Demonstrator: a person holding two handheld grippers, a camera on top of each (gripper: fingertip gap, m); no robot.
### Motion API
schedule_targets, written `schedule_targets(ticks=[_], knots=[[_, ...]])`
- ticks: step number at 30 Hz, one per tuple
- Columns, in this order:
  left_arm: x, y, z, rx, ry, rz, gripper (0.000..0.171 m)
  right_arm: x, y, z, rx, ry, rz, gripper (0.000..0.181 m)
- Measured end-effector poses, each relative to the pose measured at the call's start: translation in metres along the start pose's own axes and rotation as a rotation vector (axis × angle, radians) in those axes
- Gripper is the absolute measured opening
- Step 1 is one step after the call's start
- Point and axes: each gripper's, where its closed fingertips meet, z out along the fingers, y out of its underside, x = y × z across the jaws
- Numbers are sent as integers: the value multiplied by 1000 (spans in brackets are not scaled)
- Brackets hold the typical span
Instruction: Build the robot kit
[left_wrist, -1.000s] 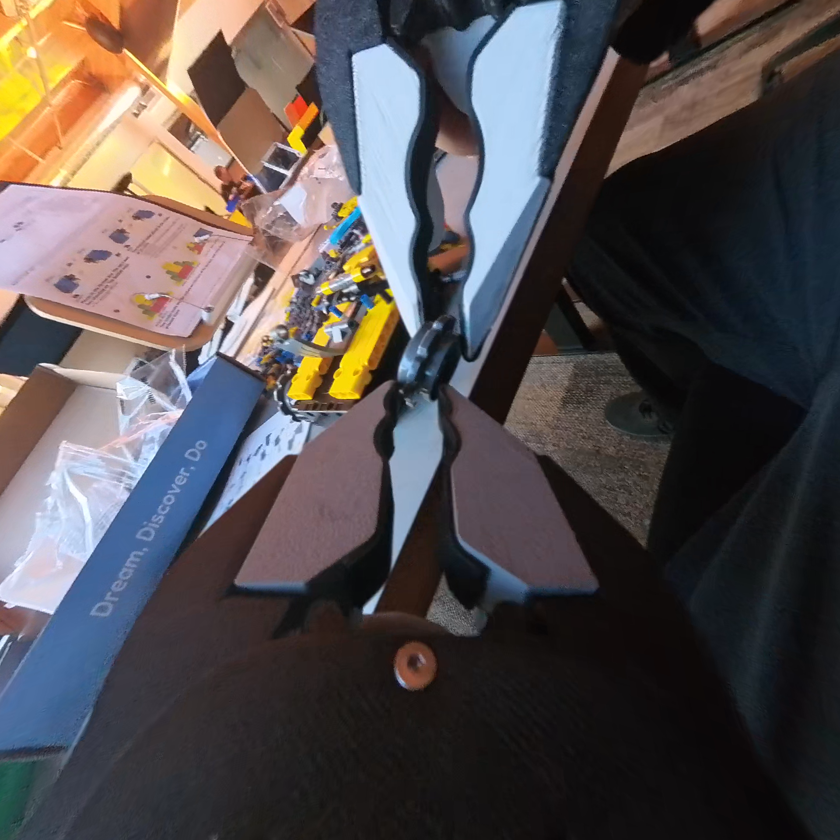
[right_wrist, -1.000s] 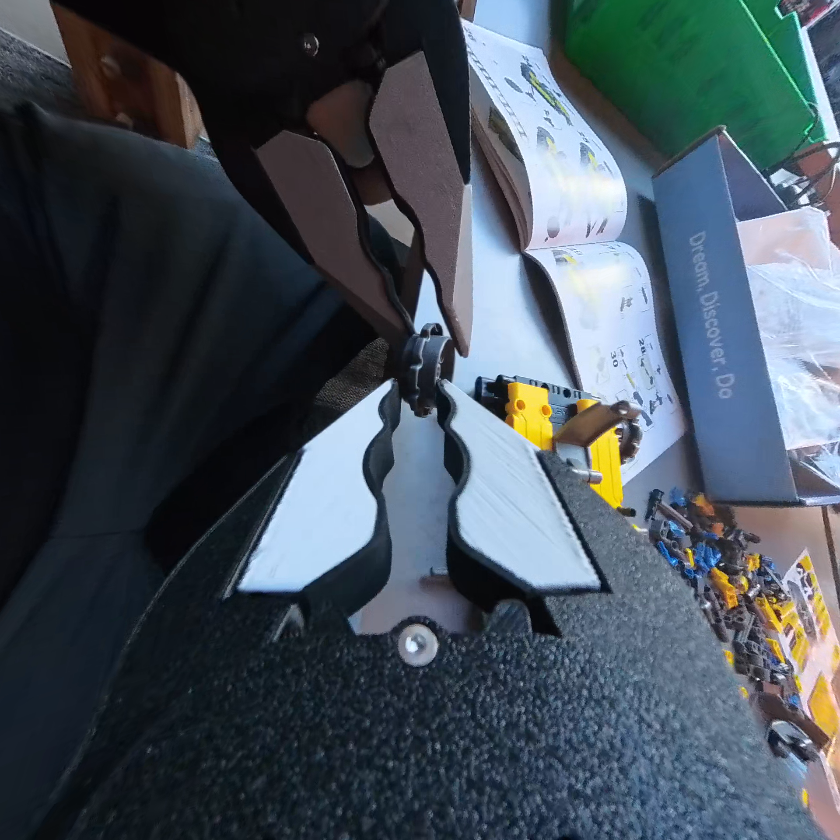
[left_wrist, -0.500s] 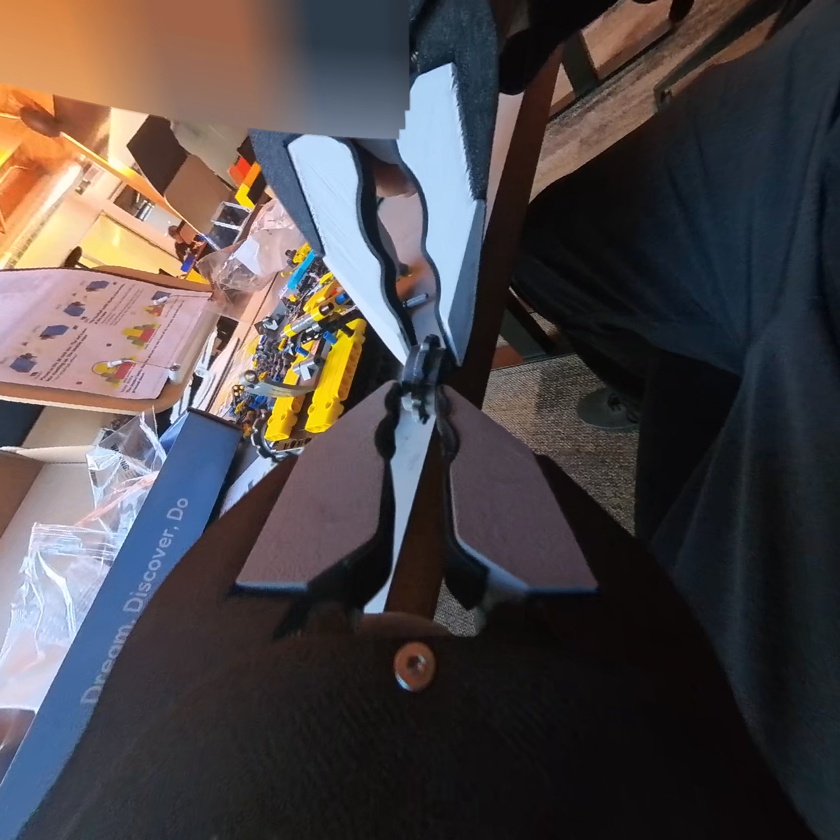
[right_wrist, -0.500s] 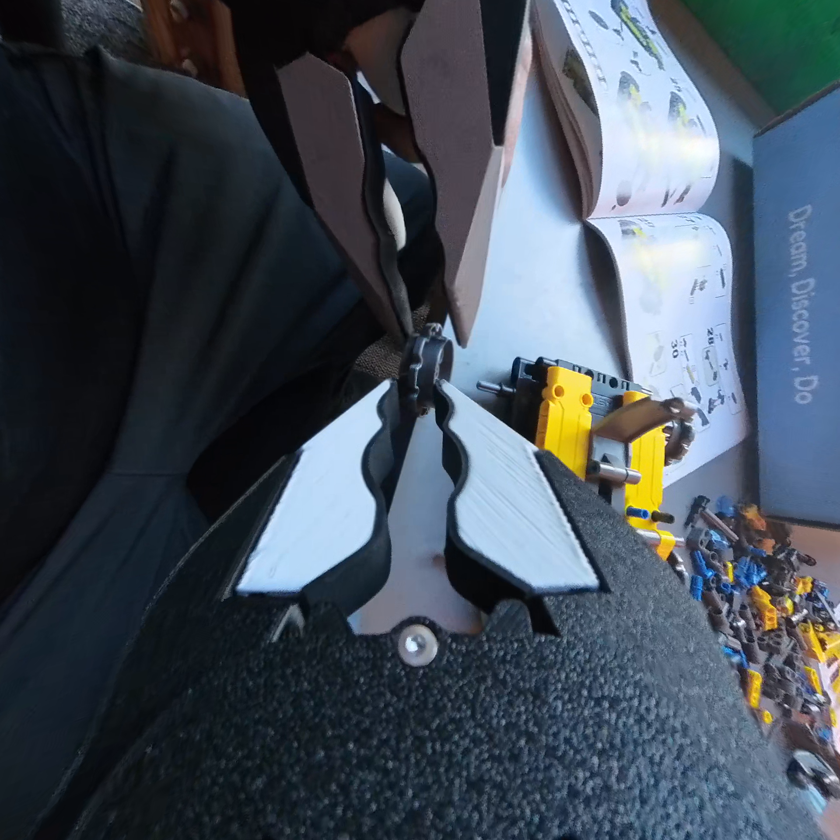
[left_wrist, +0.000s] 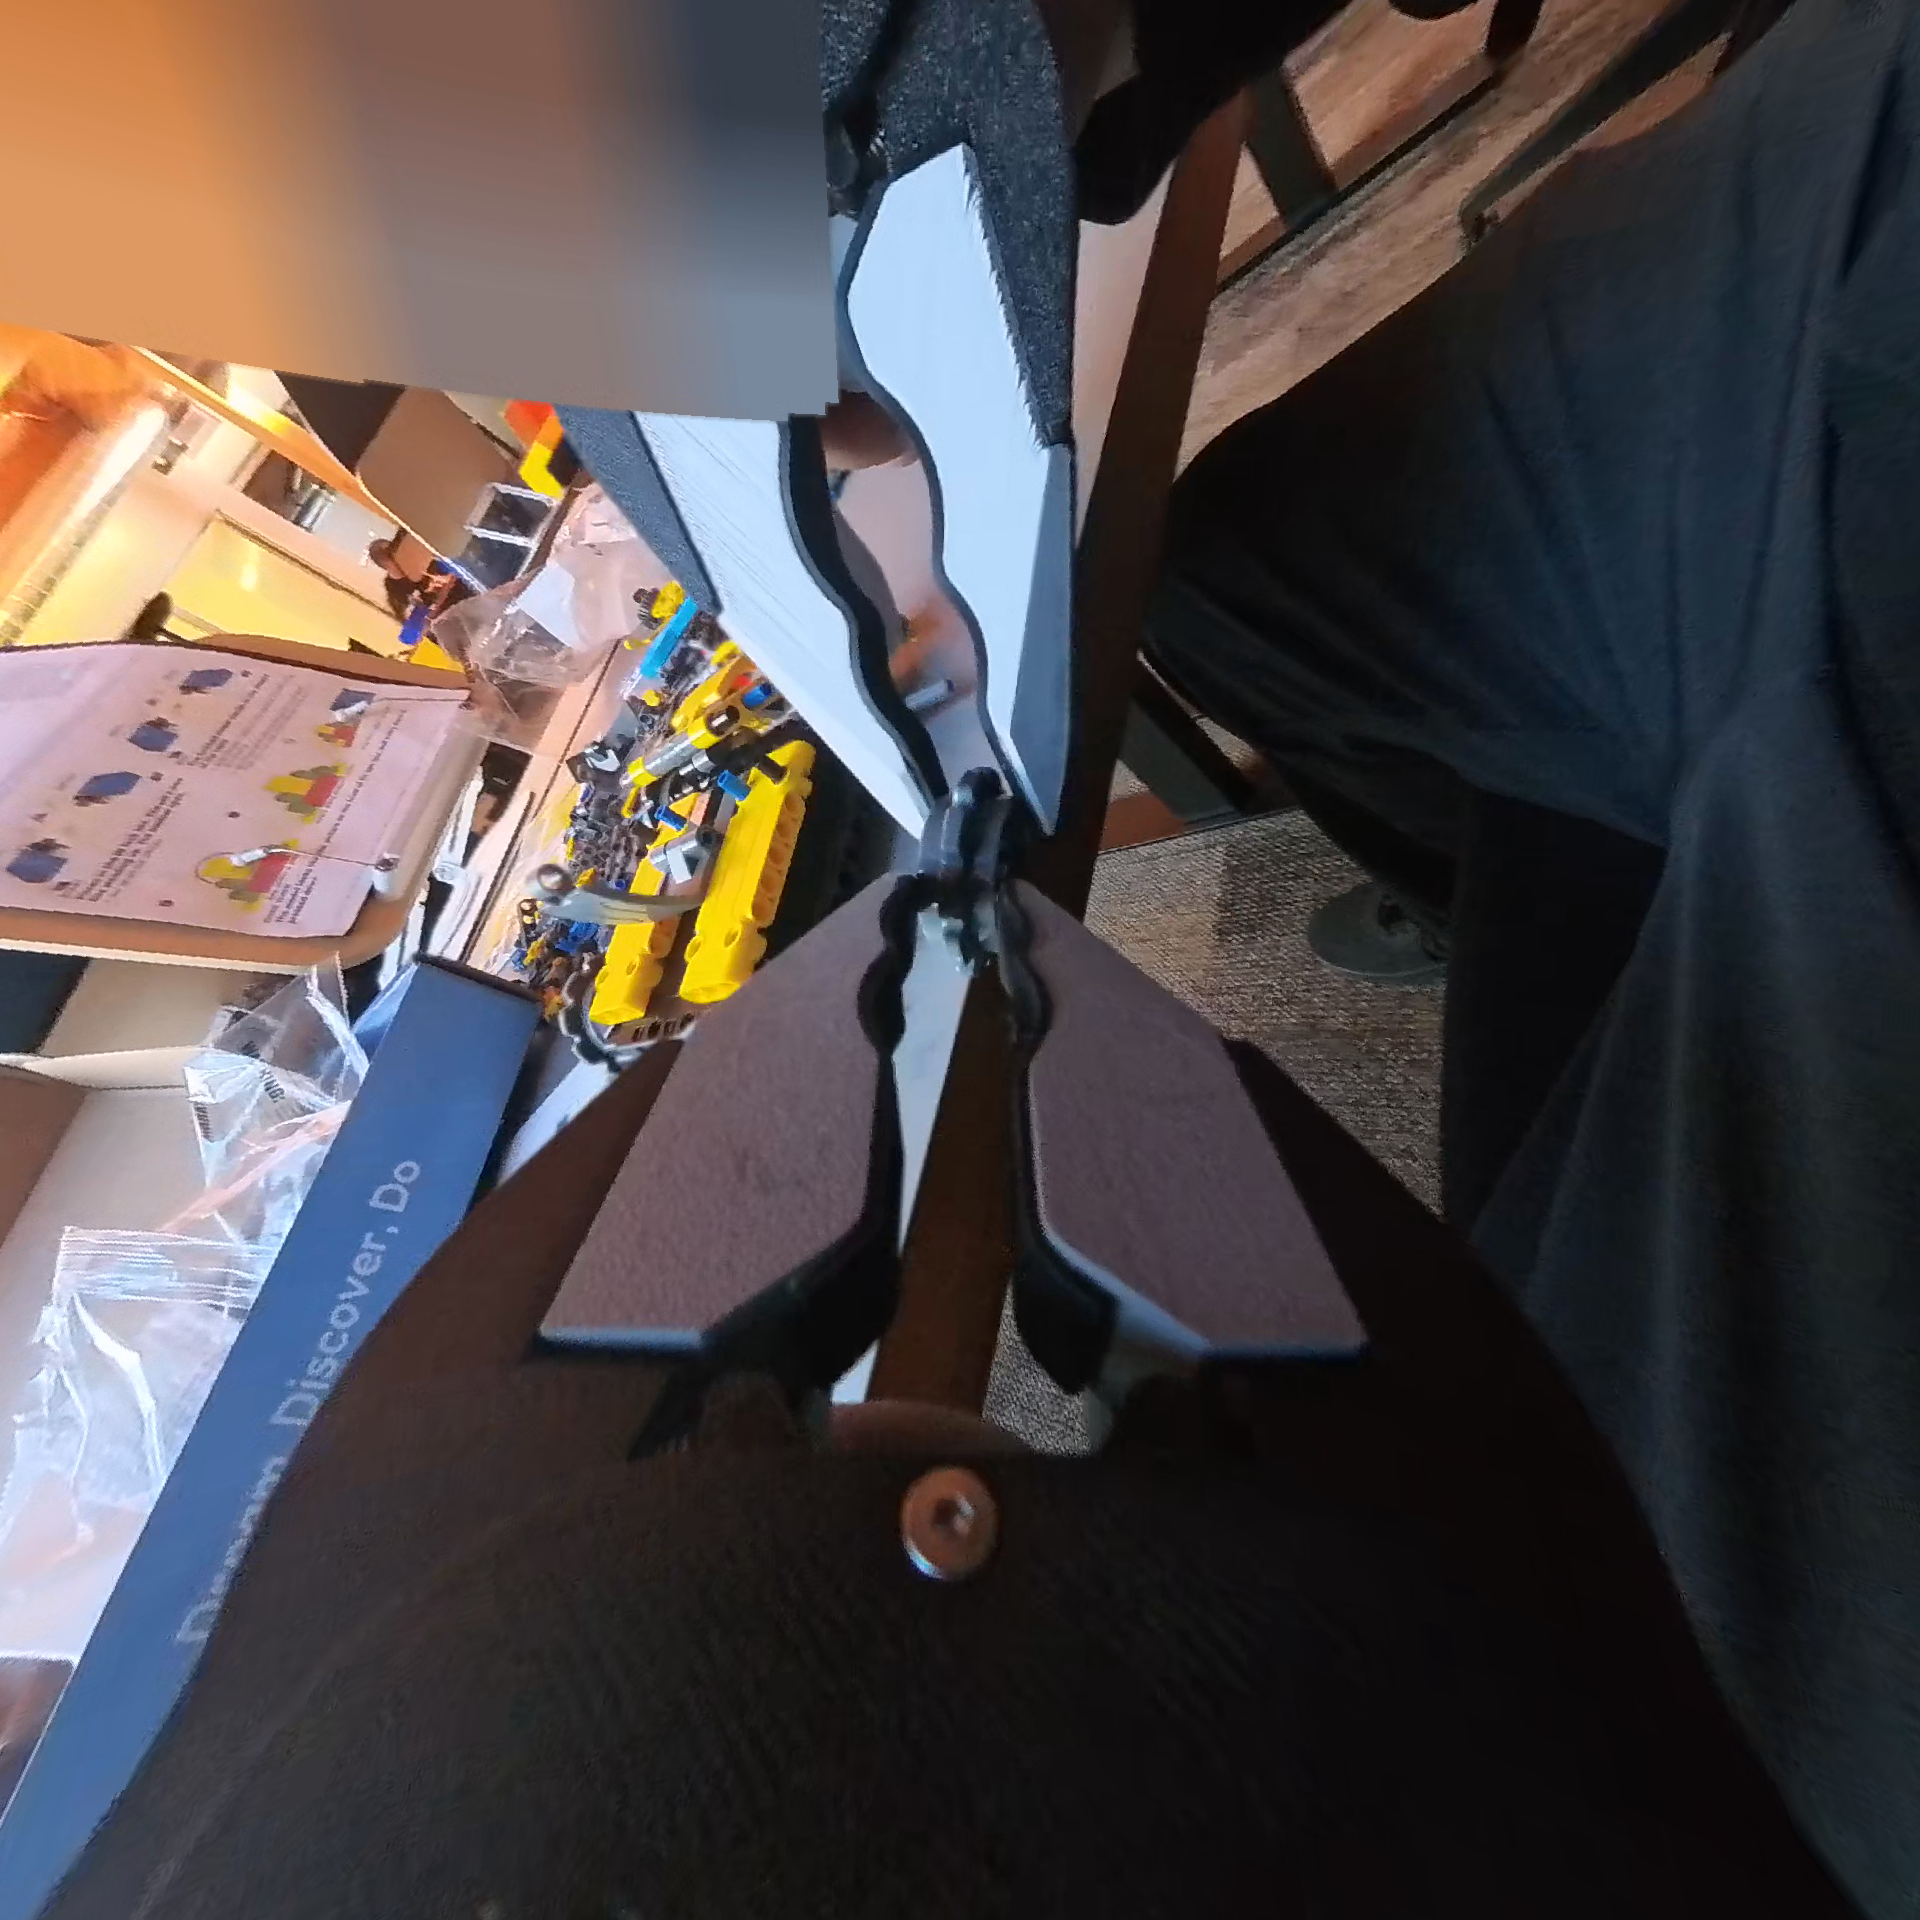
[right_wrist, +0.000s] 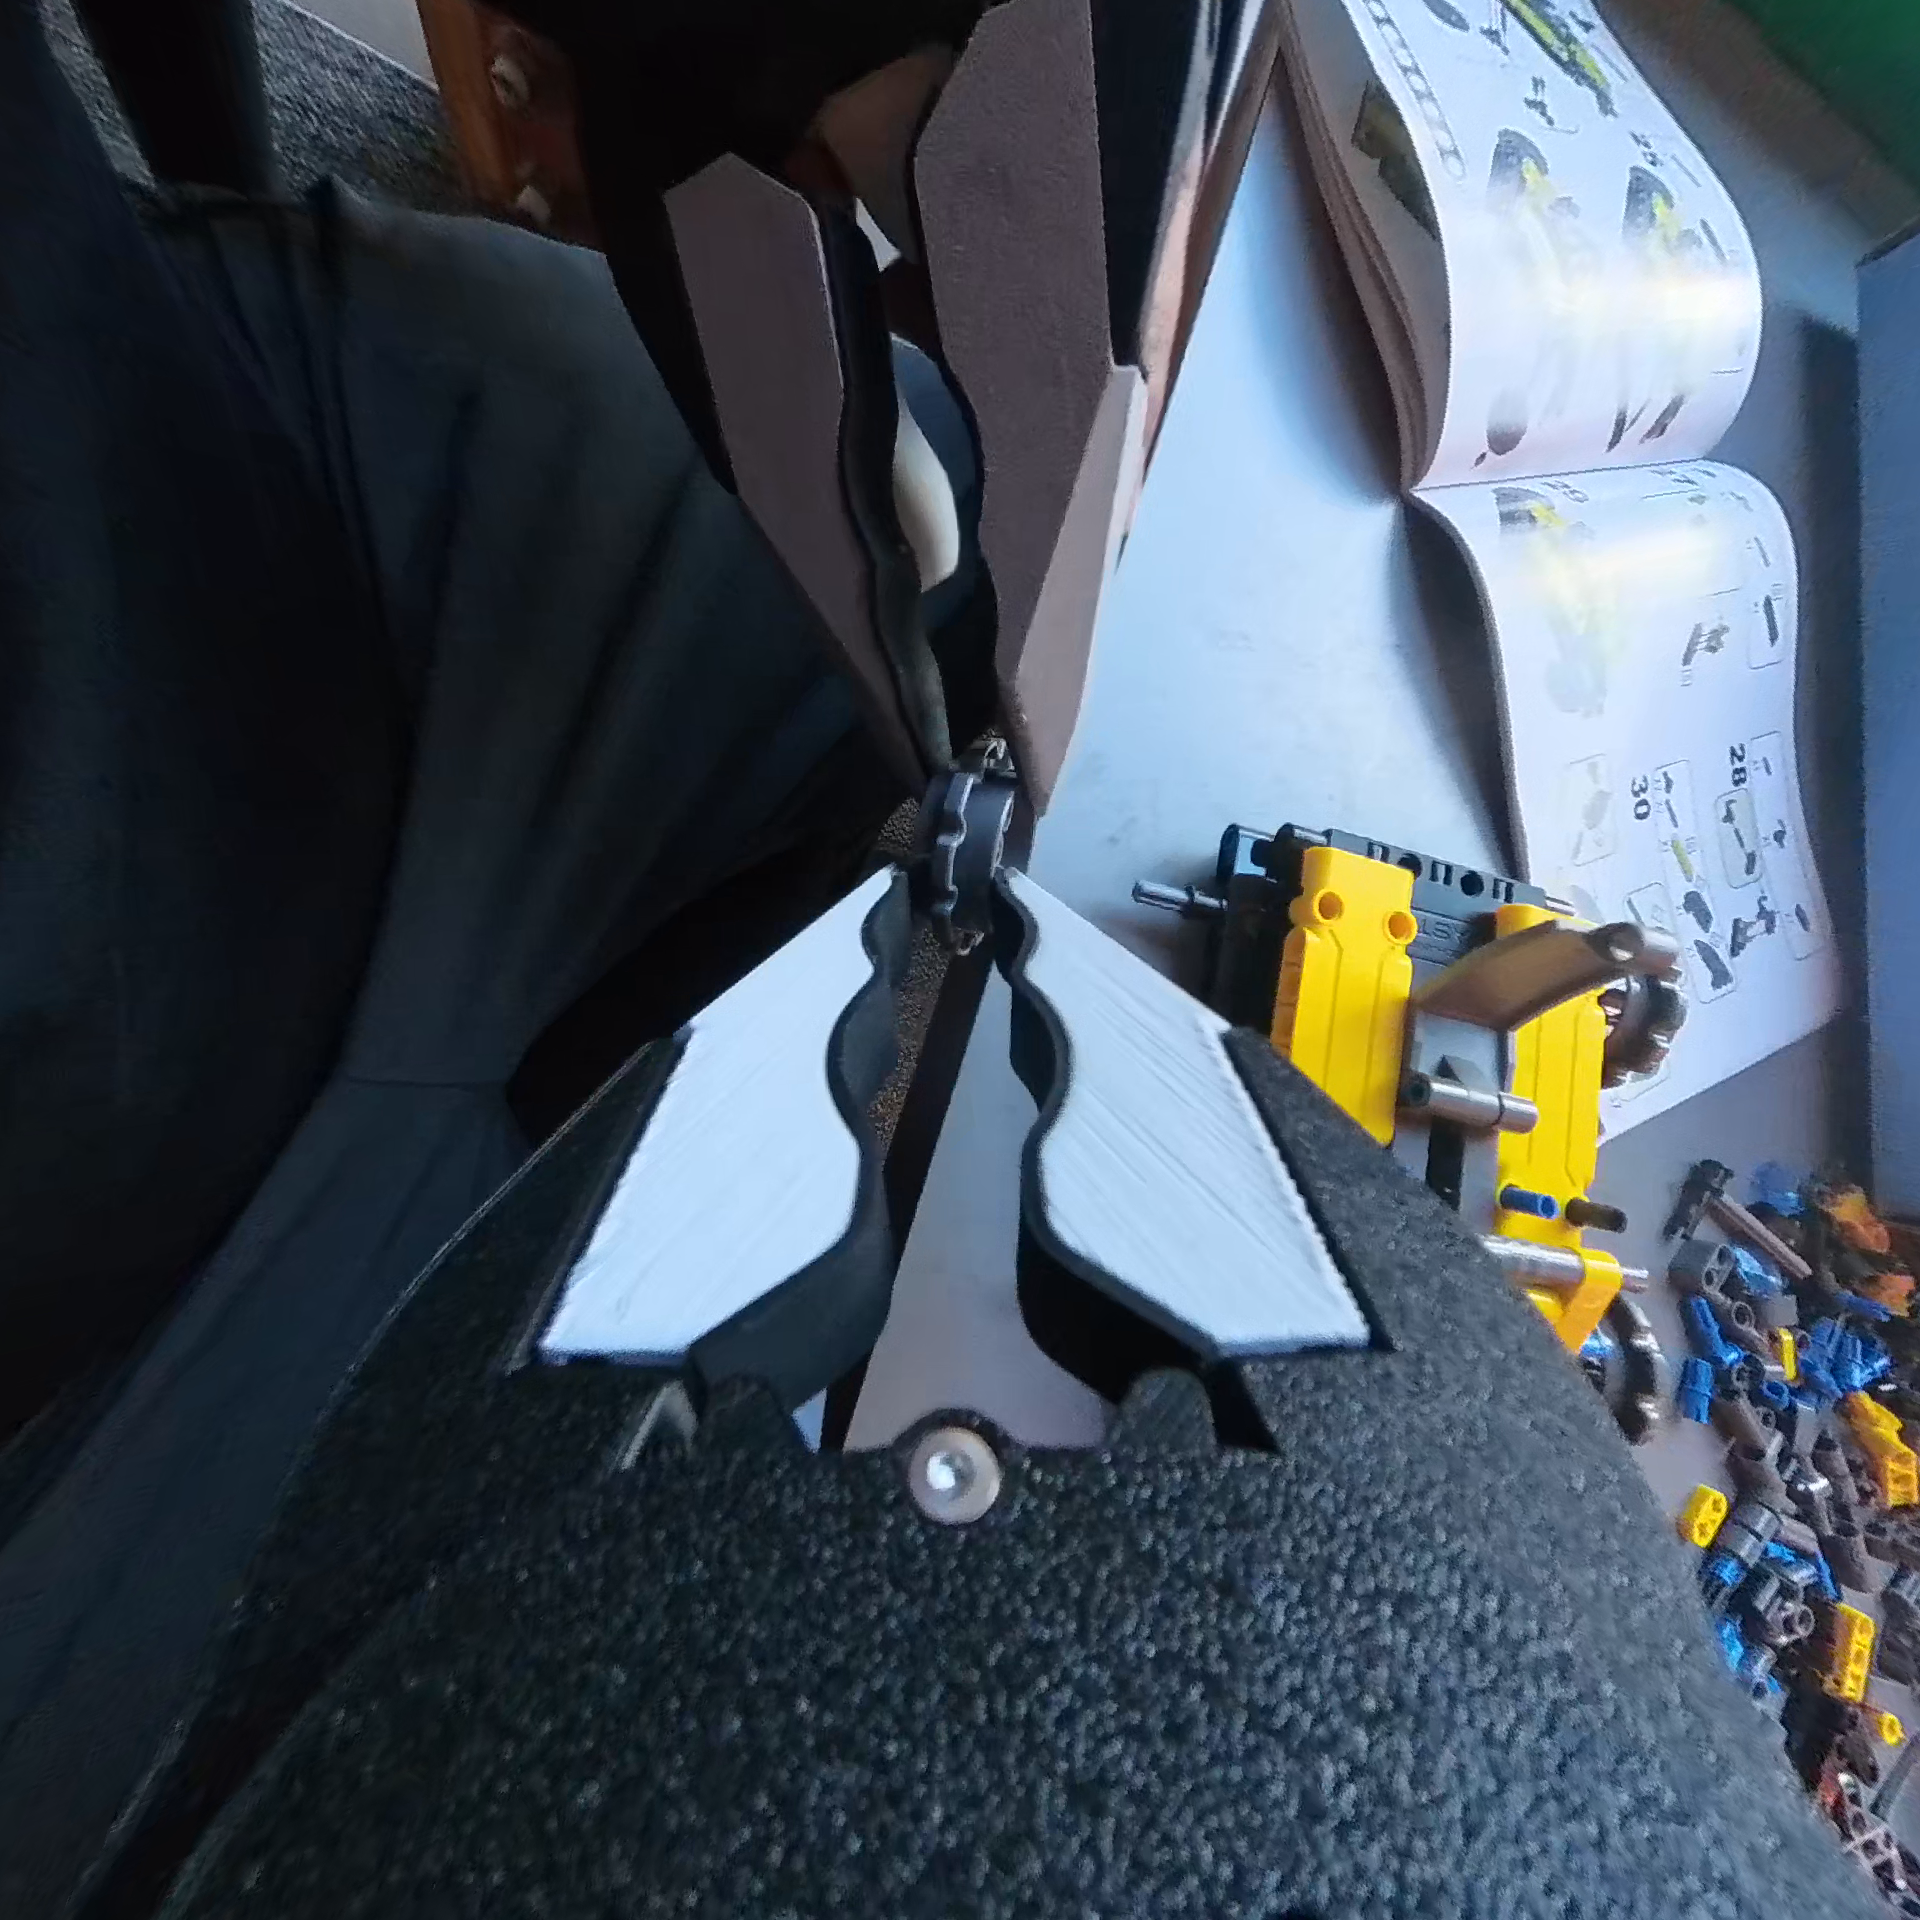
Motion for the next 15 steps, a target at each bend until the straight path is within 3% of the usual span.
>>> schedule_targets(ticks=[10, 15], knots=[[-7, 1, -3, -12, -30, 26, 12, 1, -6, -4, 39, -2, 25, 15], [-10, 9, -2, -26, -18, -53, 12, 30, -2, -31, 122, 26, 183, 35]])
